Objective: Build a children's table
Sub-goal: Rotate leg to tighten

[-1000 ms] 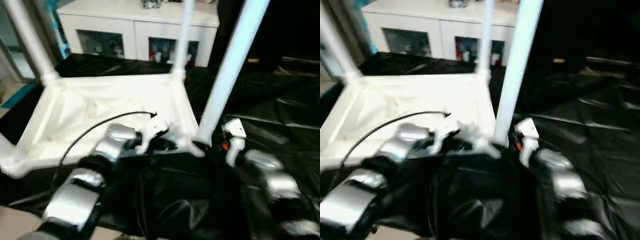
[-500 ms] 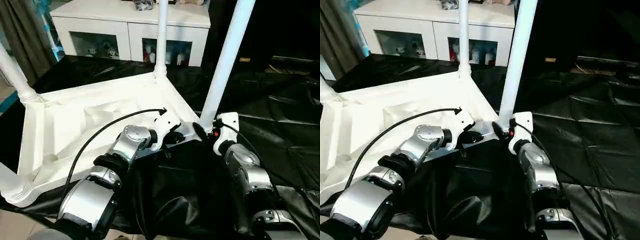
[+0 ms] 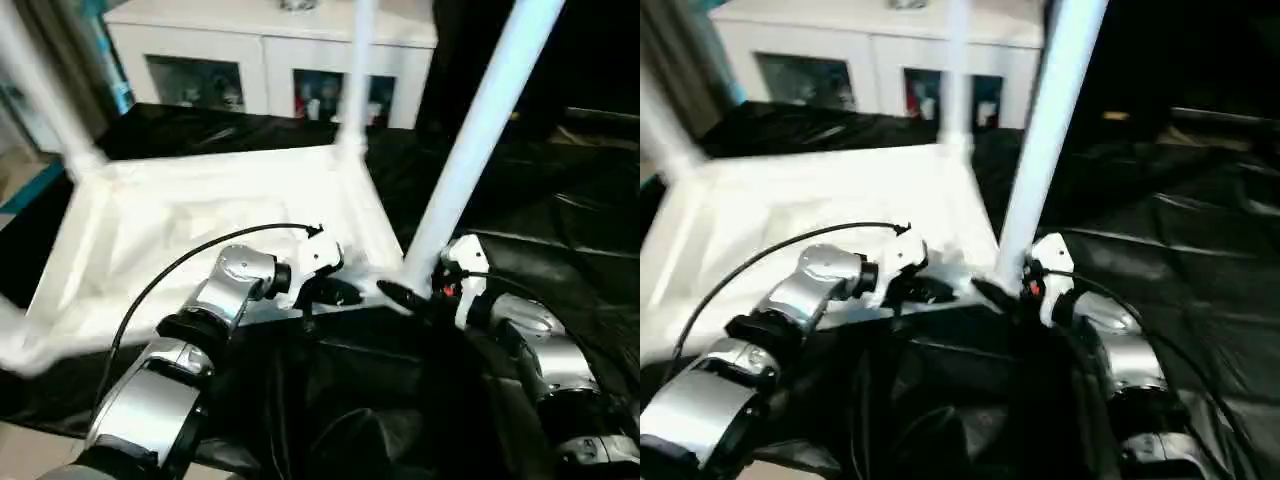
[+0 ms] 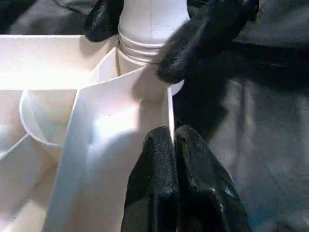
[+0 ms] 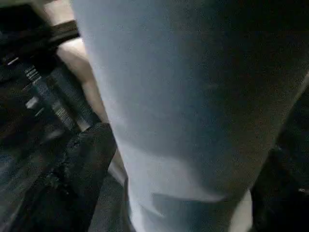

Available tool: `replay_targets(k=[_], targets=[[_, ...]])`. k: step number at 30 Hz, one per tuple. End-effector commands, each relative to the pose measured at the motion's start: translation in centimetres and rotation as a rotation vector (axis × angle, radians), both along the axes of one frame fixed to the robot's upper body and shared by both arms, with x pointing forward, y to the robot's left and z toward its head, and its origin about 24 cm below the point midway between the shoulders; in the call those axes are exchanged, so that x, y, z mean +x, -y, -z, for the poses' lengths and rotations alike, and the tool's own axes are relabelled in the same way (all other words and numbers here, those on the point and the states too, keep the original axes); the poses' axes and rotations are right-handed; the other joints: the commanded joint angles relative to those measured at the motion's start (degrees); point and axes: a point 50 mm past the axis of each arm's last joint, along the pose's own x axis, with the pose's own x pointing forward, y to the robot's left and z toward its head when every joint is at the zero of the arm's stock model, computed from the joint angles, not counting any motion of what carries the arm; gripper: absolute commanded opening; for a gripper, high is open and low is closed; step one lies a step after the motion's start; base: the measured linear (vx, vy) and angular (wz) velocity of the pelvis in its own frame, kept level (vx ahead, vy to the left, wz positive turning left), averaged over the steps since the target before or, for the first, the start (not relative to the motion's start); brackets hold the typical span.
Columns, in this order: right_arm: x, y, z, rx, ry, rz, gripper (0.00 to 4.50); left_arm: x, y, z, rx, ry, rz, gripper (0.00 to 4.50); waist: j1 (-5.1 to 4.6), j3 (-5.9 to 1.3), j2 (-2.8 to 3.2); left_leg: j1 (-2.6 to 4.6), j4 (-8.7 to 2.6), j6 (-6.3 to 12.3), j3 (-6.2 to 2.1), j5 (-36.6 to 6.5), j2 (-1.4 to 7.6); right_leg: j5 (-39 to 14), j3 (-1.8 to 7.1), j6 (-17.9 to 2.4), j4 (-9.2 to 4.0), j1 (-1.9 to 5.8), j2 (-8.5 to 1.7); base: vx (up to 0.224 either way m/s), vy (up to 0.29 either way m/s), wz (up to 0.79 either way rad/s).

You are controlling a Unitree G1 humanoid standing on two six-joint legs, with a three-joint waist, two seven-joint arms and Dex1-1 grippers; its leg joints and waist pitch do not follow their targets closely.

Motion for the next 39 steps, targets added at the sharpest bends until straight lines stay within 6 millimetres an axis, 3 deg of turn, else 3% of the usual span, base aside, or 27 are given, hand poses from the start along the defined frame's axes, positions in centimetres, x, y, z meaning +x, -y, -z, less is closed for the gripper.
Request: replay_targets(k=[1,5,8,11,15,20,22,26,28,30,31,32,35,36,39], targets=[[-1.0,-0.5,0.3,0.002,-0.051,-0.125,3.87,-0.6,0.2,0.2,-0.009,-0.024,0.067,0.0,0.15,-3.67,-0.55,0.86,-3.29,8.84,-1.48,-4.46,4.15,4.66,2.48,-17.54,-2.29,2.74,-4.37,0.0,0.0,0.0],[-1.1,-0.2,0.2,0.0,-0.062,-0.135,3.72,-0.7,-0.7,0.0,-0.002,-0.043,0.087,0.0,0.15,-3.23,-0.31,1.08,-3.98,5.14,-1.59,-9.77,4.28,-5.24,2.59,-16.17,-3.32,2.43,-4.42,0.0,0.0,0.0],[-1.2,-0.2,0.0,0.023,-0.069,-0.143,3.5,-0.8,-0.9,0.0,0.001,-0.046,0.091,0.0,0.11,-3.17,-0.36,1.17,-4.19,3.46,-1.63,-10.66,4.29,-7.1,2.71,-15.65,-3.52,2.41,-4.38,0.0,0.0,0.0],[-1.3,-0.3,-0.2,0.041,-0.079,-0.16,3.24,-0.9,-1.0,0.0,-0.001,-0.05,0.098,0.0,0.14,-3.34,-0.41,1.12,-4.06,3.43,-1.61,-9.39,4.25,-4.54,2.72,-15.9,-3.2,2.49,-4.42,0.0,0.0,0.0],[-1.6,-0.4,-0.2,0.052,-0.094,-0.18,2.86,-1.0,-1.0,0.0,-0.003,-0.054,0.102,0.0,0.4,-3.59,-0.44,0.97,-3.67,5.27,-1.55,-6.17,4.12,0.22,2.61,-16.54,-2.65,2.61,-4.36,0.0,0.0,0.0],[-2.0,-1.0,0.2,0.078,-0.12,-0.174,2.7,-0.8,-0.7,0.1,-0.006,-0.036,0.061,0.0,0.61,-3.41,-0.51,1.05,-3.82,4.76,-1.55,-7.73,4.18,-2.69,2.62,-16.09,-3.03,2.47,-4.44,0.0,0.0,0.0],[-1.8,-1.5,0.8,0.078,-0.111,-0.101,2.69,-0.2,-0.3,0.1,0.008,-0.001,-0.007,0.0,0.62,-3.33,-0.52,1.14,-3.92,3.95,-1.58,-8.57,4.24,-4.48,2.68,-15.6,-3.23,2.34,-4.48,0.0,0.0,0.0],[-1.1,-2.0,1.9,0.066,-0.114,0.034,2.67,0.6,0.3,0.0,0.002,0.024,-0.121,0.0,0.21,-2.81,-0.46,1.83,-4.62,0.26,-1.82,-15.0,4.05,-15.42,2.82,-13.43,-4.56,1.93,-4.73,0.0,0.0,0.0],[-0.5,-2.6,3.1,0.039,-0.131,0.201,2.67,1.4,1.3,-0.2,-0.001,0.058,-0.221,0.0,-0.06,-2.81,-0.22,1.67,-4.79,-0.61,-1.95,-15.07,4.08,-16.26,3.0,-12.54,-4.71,1.83,-4.75,0.0,0.0,0.0],[-0.2,-3.0,4.1,0.006,-0.149,0.312,2.67,1.9,2.2,-0.3,-0.007,0.067,-0.302,0.0,-0.74,-2.71,-0.38,1.8,-5.05,-2.06,-2.23,-17.32,3.83,-19.57,2.89,-11.22,-5.01,1.71,-4.71,0.0,0.0,0.0],[-0.1,-3.1,4.2,0.001,-0.152,0.327,2.67,2.0,2.4,-0.3,-0.009,0.065,-0.319,0.0,-0.81,-2.63,-0.14,1.82,-5.09,-2.15,-2.32,-17.82,3.78,-20.4,2.87,-10.95,-5.18,1.7,-4.72,0.0,0.0,0.0],[-0.1,-3.1,4.2,0.001,-0.152,0.327,2.66,2.0,2.4,-0.3,-0.009,0.065,-0.319,0.0,-0.97,-2.58,-0.37,1.75,-5.08,-1.77,-2.28,-18.22,3.76,-21.06,2.93,-10.51,-5.45,1.76,-4.71,0.0,0.0,0.0],[0.8,-3.9,4.9,0.006,-0.191,0.514,2.66,2.1,4.3,-0.5,-0.035,0.086,-0.375,0.0,-1.26,-2.68,-0.35,1.55,-5.17,-1.59,-2.38,-18.17,3.65,-20.18,2.92,-10.43,-5.37,1.76,-4.55,0.0,0.0,0.0],[1.2,-4.6,5.1,0.002,-0.199,0.562,2.66,1.9,5.3,-0.5,-0.047,0.085,-0.365,0.0,-1.29,-2.77,0.0,1.68,-5.16,-1.74,-2.29,-17.6,3.7,-18.81,3.0,-10.5,-5.35,1.62,-4.5,0.0,0.0,0.0],[1.4,-6.1,4.5,0.049,-0.173,0.521,2.66,1.4,6.1,-0.2,-0.042,0.089,-0.319,0.0,-1.44,-2.73,-0.1,1.6,-5.11,-1.34,-2.24,-18.09,3.62,-18.33,3.0,-10.46,-5.45,1.74,-4.55,0.0,0.0,0.0]])
